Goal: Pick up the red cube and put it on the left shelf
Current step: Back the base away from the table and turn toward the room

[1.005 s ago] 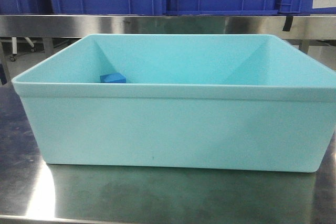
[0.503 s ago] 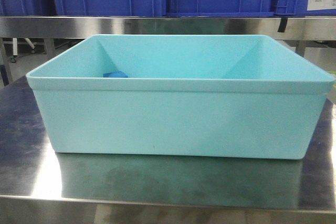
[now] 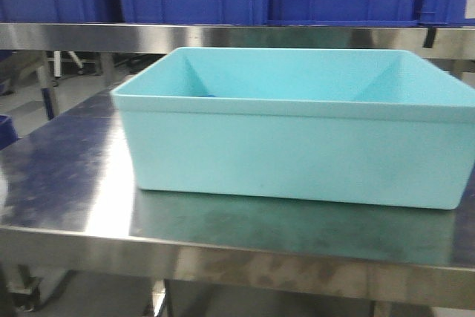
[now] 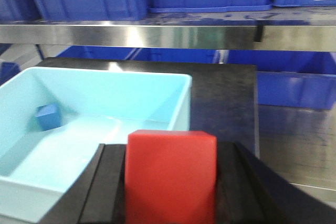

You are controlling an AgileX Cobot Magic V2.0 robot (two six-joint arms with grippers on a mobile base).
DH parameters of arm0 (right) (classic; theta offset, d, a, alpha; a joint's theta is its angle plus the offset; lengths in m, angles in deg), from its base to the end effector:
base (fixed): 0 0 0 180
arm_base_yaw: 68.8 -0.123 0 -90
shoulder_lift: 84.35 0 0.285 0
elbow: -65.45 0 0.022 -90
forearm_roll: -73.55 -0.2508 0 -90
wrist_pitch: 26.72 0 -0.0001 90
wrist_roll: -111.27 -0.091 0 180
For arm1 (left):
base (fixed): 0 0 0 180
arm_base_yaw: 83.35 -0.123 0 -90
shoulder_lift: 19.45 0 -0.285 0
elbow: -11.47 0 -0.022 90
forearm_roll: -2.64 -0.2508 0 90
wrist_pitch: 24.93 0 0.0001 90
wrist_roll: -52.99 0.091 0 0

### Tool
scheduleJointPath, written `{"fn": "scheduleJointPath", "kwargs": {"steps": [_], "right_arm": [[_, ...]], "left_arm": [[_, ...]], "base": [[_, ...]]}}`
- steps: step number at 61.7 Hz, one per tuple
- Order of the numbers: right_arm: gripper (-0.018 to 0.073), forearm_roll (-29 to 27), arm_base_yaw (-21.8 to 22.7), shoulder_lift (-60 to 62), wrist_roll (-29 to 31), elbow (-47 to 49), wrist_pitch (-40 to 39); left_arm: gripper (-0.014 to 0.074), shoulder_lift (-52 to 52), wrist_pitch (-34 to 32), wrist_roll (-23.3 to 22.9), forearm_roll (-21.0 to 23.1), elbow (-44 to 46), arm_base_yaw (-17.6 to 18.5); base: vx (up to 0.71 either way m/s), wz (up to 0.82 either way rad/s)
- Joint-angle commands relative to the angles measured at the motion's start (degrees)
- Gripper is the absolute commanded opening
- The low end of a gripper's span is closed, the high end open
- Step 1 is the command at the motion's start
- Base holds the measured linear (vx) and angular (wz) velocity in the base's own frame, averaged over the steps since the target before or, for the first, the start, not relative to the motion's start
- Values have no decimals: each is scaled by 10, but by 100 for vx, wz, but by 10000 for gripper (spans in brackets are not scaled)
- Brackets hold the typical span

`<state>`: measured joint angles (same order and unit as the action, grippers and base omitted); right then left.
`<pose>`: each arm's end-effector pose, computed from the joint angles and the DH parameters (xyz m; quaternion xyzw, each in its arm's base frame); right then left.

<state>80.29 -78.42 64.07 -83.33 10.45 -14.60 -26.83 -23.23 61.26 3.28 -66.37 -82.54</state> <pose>0.0952 0.0139 0.2954 -0.0026 0.7582 0.0907 0.6457 0.0563 -0.0008 0.2072 0.0507 0.6860 0.0431 0.7246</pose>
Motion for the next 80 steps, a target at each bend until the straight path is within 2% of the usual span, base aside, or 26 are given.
{"fn": "scheduleJointPath", "kwargs": {"steps": [1, 42, 80], "right_arm": [[57, 6, 4, 0, 5, 17, -49], [57, 6, 4, 0, 5, 17, -49], [57, 6, 4, 0, 5, 17, -49]], "left_arm": [[106, 0, -52, 0, 3, -13, 3], [106, 0, -52, 0, 3, -13, 3], [106, 0, -52, 0, 3, -13, 3]], "base": [[-8, 45], [-14, 17], [-22, 33]]}}
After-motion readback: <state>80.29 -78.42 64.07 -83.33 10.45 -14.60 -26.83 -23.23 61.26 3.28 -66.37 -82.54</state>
